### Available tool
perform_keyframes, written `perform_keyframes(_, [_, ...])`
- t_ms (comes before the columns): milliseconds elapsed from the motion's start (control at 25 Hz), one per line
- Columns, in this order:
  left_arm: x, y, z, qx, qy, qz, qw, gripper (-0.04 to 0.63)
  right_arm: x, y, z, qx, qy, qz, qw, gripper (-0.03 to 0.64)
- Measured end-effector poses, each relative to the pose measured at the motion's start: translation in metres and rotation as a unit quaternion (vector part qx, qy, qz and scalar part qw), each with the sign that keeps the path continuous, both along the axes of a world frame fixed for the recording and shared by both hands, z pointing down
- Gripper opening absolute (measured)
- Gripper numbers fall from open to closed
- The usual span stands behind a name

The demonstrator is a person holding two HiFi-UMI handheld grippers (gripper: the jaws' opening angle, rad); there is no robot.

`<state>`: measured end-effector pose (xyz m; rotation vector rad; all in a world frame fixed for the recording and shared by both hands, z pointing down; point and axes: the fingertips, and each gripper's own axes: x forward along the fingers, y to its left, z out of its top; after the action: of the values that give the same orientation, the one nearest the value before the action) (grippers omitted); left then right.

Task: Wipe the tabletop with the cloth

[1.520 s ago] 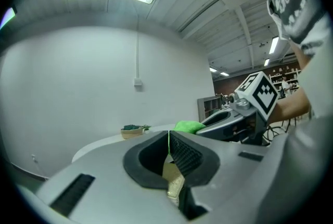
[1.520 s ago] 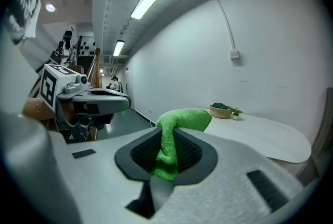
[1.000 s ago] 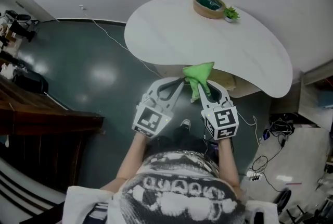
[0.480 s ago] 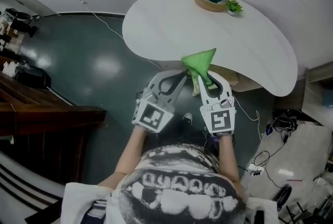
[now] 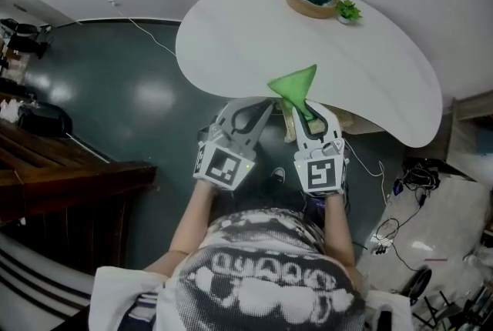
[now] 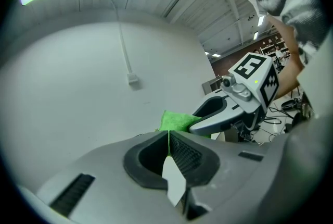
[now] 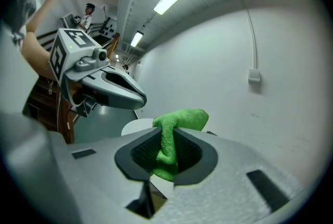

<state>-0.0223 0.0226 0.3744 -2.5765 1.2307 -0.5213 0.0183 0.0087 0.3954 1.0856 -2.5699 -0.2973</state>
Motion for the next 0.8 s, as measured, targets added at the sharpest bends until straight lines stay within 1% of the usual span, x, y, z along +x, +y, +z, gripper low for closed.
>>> perform_keyframes(240, [-0.035, -0.049, 0.005, -0.004, -0.006, 0.002, 1.0000, 0.006, -0.031, -0.047, 0.012, -0.021, 0.018, 0.004, 1.000, 0.054])
perform_keyframes(360, [-0.058, -0.074, 0.006, -0.007, -0.001, 0.004, 1.0000, 0.006, -0.057, -0.073, 0.019, -0.029, 0.022, 0.002, 0.999, 0.054])
perform_keyframes(600, [-0.107, -0.117, 0.011, -0.014, -0.002, 0.019, 0.9997, 0.006, -0.113, -0.124, 0.037, -0.050, 0.046, 0.004, 0.998, 0.054])
perform_keyframes(800, [-0.148, -0.148, 0.019, -0.018, -0.006, 0.030, 0.9994, 0.006, -0.158, -0.169, 0.055, -0.058, 0.077, 0.007, 0.995, 0.054])
